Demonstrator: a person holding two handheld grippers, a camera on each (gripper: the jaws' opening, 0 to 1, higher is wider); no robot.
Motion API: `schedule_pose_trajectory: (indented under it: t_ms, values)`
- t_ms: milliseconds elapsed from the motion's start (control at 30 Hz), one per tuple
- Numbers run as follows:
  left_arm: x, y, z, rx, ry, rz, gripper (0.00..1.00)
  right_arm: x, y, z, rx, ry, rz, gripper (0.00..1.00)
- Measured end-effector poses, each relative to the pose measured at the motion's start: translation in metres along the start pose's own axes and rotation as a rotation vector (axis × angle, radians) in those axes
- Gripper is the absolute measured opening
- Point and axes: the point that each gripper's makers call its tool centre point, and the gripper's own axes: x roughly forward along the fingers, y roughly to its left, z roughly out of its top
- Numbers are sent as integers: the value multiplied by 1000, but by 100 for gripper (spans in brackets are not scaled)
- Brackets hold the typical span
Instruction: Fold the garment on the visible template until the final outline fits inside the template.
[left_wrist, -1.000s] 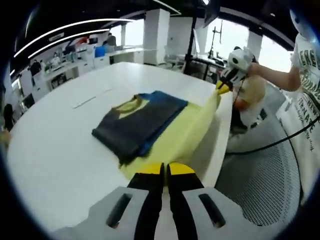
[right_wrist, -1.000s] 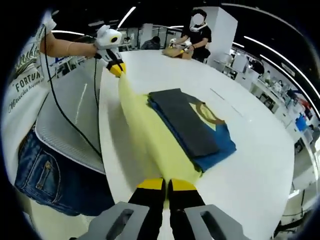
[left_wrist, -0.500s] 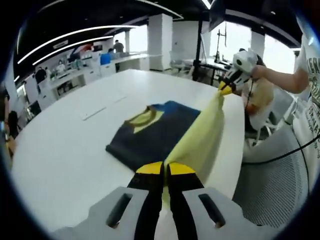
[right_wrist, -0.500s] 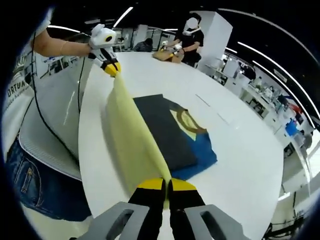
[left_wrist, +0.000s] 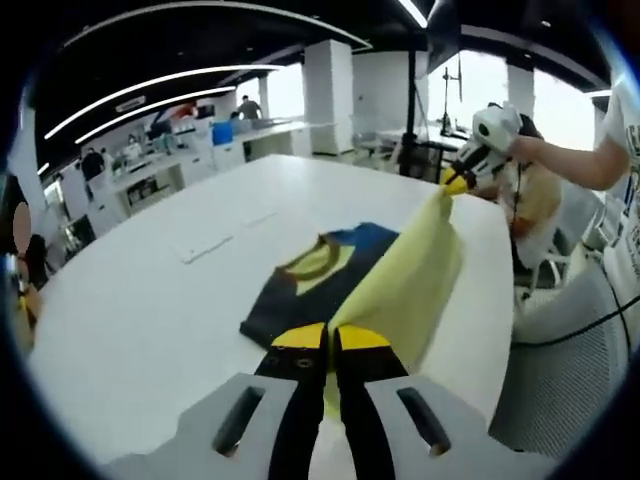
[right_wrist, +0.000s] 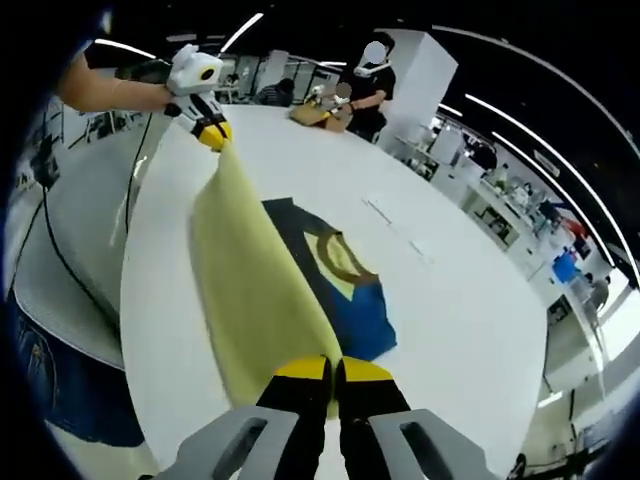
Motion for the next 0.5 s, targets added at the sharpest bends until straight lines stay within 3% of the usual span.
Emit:
schedule_pose_trajectory:
  t_ms: [500]
  values:
    - [13,32,19,15,-51,108,0,22,-38,18,4,-19,-92,0]
